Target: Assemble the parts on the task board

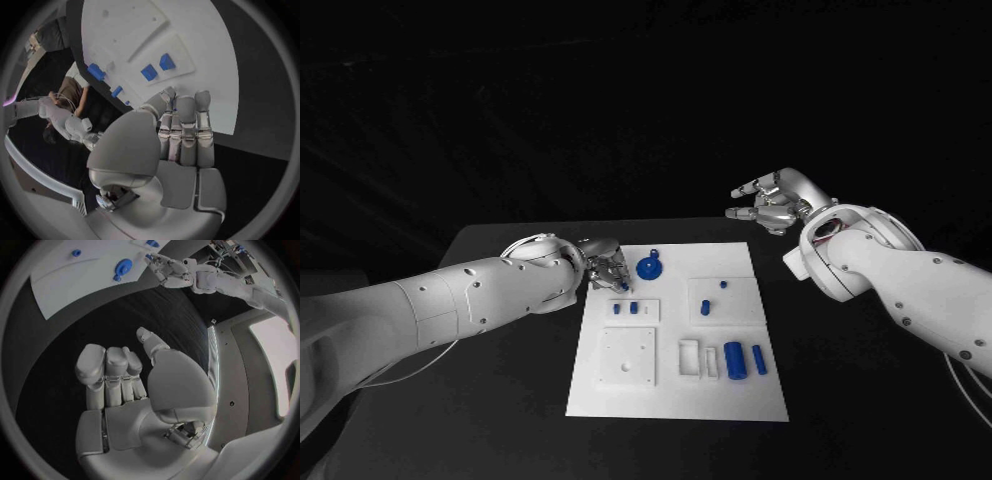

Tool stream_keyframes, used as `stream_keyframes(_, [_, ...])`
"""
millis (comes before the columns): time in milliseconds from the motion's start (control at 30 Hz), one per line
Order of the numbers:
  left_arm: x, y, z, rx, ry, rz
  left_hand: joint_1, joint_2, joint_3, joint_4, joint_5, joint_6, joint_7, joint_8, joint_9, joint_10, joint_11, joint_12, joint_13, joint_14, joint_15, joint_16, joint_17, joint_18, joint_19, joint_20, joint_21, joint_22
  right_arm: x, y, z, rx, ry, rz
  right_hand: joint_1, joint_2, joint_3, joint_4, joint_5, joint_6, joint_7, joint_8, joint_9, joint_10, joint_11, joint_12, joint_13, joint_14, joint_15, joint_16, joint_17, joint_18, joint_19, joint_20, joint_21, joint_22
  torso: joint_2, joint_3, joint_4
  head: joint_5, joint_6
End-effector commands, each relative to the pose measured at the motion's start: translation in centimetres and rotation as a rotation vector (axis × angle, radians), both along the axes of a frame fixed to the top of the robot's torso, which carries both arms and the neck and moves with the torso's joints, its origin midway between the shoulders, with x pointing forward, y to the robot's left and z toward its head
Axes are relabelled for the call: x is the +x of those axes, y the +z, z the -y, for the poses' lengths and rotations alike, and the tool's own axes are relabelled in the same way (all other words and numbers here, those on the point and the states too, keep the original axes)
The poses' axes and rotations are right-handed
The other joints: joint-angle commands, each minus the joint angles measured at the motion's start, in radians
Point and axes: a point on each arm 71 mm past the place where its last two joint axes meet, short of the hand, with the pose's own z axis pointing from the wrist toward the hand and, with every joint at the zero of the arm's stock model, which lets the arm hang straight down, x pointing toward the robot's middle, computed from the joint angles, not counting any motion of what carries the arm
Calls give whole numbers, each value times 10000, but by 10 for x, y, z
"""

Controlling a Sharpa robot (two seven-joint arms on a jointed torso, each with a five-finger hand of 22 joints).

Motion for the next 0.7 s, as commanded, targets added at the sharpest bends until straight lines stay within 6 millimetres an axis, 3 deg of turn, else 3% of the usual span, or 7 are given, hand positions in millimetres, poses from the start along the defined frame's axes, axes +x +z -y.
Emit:
stream_keyframes(33, [-1, -2, 4, 50, -253, -130, 9, 21, -1, 20, -18, -18, 47, 23, 12, -85, 2, -41, 4, -19, 52, -62, 9, 140, -71, -19, -13, 197, -1, 0, -2, -97, 147, 17, -9, 43, -19, -6, 39, 54, -17, -3, 10, -42, -40, -32, 0, 15, 27, -21, 1, 187, 223, 27, -52, 1276, 4, -4, -16, 11, 1])
stream_keyframes(700, [-2, -4, 8, 15, -336, -209, 2, 38, 5, 19, -22, -28, 49, 22, 12, -81, -1, -39, 5, -13, 48, -71, 12, 139, -69, -22, -11, 194, -1, 0, -2, -91, 158, 19, -9, 43, -19, -6, 39, 54, -17, -3, 10, -42, -40, -32, 0, 15, 27, -21, 1, 187, 223, 27, -52, 1276, 3, -10, -5, 2, 4])
